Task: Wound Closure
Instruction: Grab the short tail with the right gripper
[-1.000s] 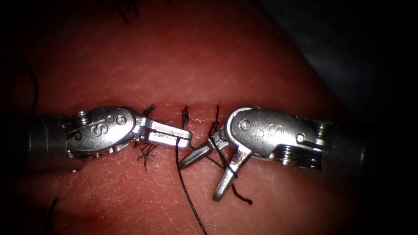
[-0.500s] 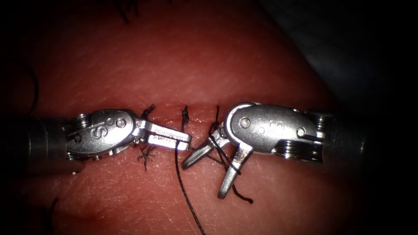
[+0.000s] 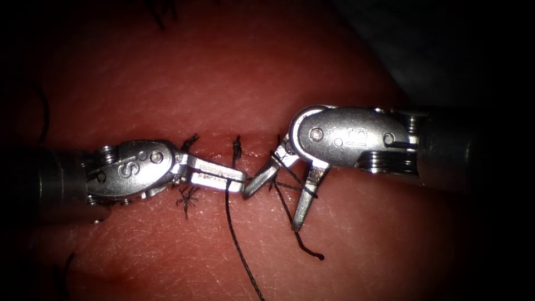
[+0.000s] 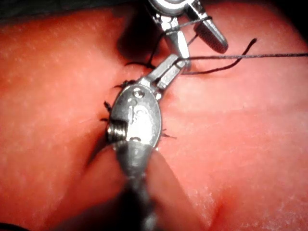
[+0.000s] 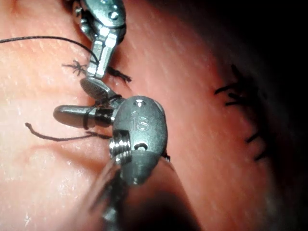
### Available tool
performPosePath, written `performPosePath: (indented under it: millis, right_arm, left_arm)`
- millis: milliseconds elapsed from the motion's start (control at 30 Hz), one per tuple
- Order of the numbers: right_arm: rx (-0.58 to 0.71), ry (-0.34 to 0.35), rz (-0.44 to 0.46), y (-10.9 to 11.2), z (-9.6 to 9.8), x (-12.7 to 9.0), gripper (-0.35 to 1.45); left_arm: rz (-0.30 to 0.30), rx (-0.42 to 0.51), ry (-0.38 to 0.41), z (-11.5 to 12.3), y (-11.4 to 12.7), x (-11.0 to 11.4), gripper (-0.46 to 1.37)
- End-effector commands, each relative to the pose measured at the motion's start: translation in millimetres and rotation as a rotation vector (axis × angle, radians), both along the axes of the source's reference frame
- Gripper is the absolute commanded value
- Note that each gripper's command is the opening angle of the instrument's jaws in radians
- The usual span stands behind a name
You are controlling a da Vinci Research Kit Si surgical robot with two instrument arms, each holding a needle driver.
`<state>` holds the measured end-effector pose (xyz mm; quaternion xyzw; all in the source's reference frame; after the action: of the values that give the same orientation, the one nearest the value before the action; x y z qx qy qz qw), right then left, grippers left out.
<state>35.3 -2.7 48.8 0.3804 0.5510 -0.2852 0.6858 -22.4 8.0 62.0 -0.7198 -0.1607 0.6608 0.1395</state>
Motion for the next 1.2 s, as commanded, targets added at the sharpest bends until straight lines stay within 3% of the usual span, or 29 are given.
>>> performPosePath:
  millis: [33, 300, 933, 1200]
  right_arm:
    - [-0.002, -0.003, -0.004, 0.0, -0.1, -0.2, 0.72]
    - [-0.021, 0.028, -0.027, -0.5, -0.3, -2.0, 0.86]
    - [-0.083, 0.119, -0.072, -1.8, 0.5, -5.1, 0.83]
    - [-0.097, 0.120, -0.081, -3.1, 1.2, -5.1, 0.82]
  left_arm:
    - [0.004, -0.001, -0.002, 0.0, 0.0, -0.1, -0.35]
    - [0.004, -0.001, -0.006, 0.1, 0.2, -0.6, -0.35]
    - [0.002, 0.009, -0.014, 1.6, 1.0, -3.0, -0.35]
    - [0.003, 0.008, -0.016, 1.6, 1.0, -3.1, -0.35]
